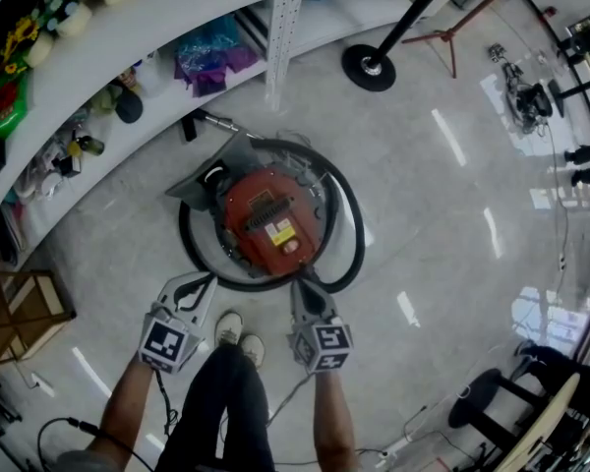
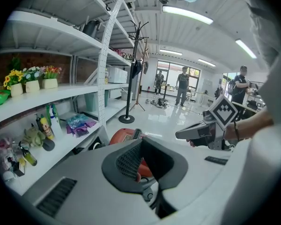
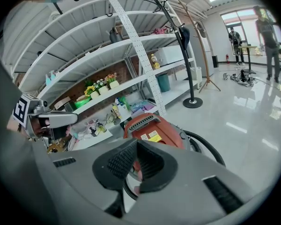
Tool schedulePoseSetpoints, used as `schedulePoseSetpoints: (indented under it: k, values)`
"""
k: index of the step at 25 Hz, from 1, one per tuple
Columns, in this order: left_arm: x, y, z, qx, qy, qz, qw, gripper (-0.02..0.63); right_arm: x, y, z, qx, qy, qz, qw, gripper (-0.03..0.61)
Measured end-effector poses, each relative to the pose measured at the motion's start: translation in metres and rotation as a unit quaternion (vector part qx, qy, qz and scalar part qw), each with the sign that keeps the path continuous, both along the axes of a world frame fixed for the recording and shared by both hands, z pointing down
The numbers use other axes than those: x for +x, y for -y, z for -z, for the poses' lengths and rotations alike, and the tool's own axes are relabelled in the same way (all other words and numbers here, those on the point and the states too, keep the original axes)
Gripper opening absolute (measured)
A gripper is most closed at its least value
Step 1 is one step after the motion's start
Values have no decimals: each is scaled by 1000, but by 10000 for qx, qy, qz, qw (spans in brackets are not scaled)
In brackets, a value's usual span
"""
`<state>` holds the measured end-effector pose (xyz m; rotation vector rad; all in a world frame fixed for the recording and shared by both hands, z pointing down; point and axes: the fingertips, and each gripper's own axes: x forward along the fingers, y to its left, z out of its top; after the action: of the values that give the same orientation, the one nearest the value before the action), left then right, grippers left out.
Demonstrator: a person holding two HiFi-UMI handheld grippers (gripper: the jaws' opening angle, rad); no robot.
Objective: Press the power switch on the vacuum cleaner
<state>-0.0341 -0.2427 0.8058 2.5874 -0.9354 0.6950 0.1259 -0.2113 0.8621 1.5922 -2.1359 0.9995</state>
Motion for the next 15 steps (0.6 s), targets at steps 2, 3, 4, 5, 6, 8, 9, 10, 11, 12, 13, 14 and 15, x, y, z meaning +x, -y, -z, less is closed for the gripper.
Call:
schedulePoseSetpoints:
  k: [2, 3, 4, 5, 6, 8, 9, 10, 11, 12, 13, 14, 15]
  values:
    - [0, -2, -3, -11, -17, -6, 10000, 6, -2, 0, -7, -45, 1, 31, 10000, 12]
    - [0, -2, -3, -14, -18, -8, 10000, 6, -3, 1, -10, -68, -7, 47, 10000, 12]
    - [0, -3, -4, -15, -19, -7, 10000, 6, -4, 1, -13, -82, -21, 59, 9999, 12]
    - [-1, -2, -4, -14, -21, -4, 10000, 6, -4, 3, -15, -81, -35, 64, 9999, 12]
    - [-2, -2, -5, -14, -21, 3, 10000, 6, -4, 4, -17, -72, -43, 66, 9999, 12]
    - [-4, -1, -7, -19, -21, 27, 10000, 6, -5, 8, -22, -42, -43, 73, 10000, 12]
    - [-4, 0, -8, -21, -18, 35, 10000, 6, -5, 10, -25, -29, -37, 82, 10000, 12]
    - [-5, 1, -9, -20, -12, 36, 10000, 6, -6, 12, -27, -19, -26, 90, 10000, 12]
    - [-6, 1, -9, -12, -3, 37, 10000, 6, -7, 14, -29, -10, -17, 98, 10000, 12]
    - [-7, 2, -10, 5, 15, 36, 10000, 6, -7, 17, -31, -8, -18, 108, 9999, 12]
    - [-8, 2, -10, 33, 46, 27, 10000, 6, -7, 19, -34, -22, -28, 119, 9999, 12]
    - [-9, 2, -11, 66, 91, 8, 9999, 6, -7, 21, -37, -47, -45, 130, 9999, 12]
    - [-10, 2, -13, 90, 141, -18, 9999, 6, -7, 23, -40, -72, -65, 138, 9999, 12]
